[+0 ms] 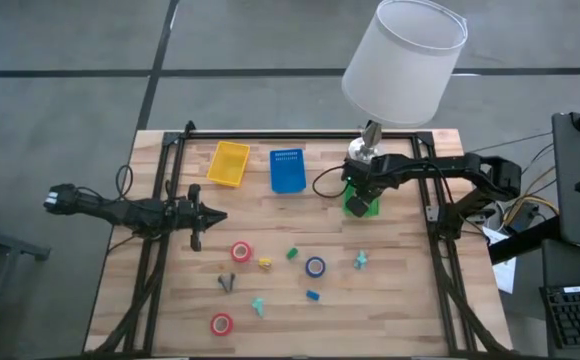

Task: Pick and place Stapler, Stapler remover, tape
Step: Put the pink tape into the green bin, then put the blue tape into the green bin

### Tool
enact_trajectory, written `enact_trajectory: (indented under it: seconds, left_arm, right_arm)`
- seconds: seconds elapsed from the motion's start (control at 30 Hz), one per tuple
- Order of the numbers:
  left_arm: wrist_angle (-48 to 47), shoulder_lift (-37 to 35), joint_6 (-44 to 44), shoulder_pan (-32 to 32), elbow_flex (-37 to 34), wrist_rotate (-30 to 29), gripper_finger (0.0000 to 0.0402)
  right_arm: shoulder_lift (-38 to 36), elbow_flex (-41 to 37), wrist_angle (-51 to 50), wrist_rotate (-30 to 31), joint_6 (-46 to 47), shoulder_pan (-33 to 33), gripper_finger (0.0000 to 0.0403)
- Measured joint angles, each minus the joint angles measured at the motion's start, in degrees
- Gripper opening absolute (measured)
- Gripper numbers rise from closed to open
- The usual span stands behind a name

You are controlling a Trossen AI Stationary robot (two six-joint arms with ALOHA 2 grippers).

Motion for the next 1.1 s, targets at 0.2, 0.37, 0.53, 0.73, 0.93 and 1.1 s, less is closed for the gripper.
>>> enact_trajectory:
  seconds: [0.2, 0.37, 0.53, 0.73, 0.93, 1.1]
  left_arm:
    - [0.0, 0.0, 0.0, 0.0, 0.0, 0.0, 0.0030]
    - [0.0, 0.0, 0.0, 0.0, 0.0, 0.0, 0.0030]
    - [0.0, 0.0, -0.1, 0.0, 0.0, 0.0, 0.0030]
    - [0.0, 0.0, -0.1, 0.0, 0.0, 0.0, 0.0030]
    - [0.0, 0.0, -0.2, 0.0, 0.0, 0.0, 0.0030]
    - [0.0, 0.0, -0.2, 0.0, 0.0, 0.0, 0.0030]
  right_arm:
    - [0.0, 0.0, 0.7, 0.3, -0.4, 0.0, 0.0095]
    - [0.0, -0.2, 0.7, 0.4, -0.3, -0.1, 0.0151]
    - [0.0, 2.9, -2.7, -2.3, 0.7, 0.2, 0.0190]
    - [0.0, 11.0, -8.0, -3.0, 3.1, 3.7, 0.0198]
    - [0.1, 20.2, -6.4, -3.6, 4.1, 7.6, 0.0199]
    - [0.1, 25.7, -2.4, -5.8, 2.7, 10.8, 0.0199]
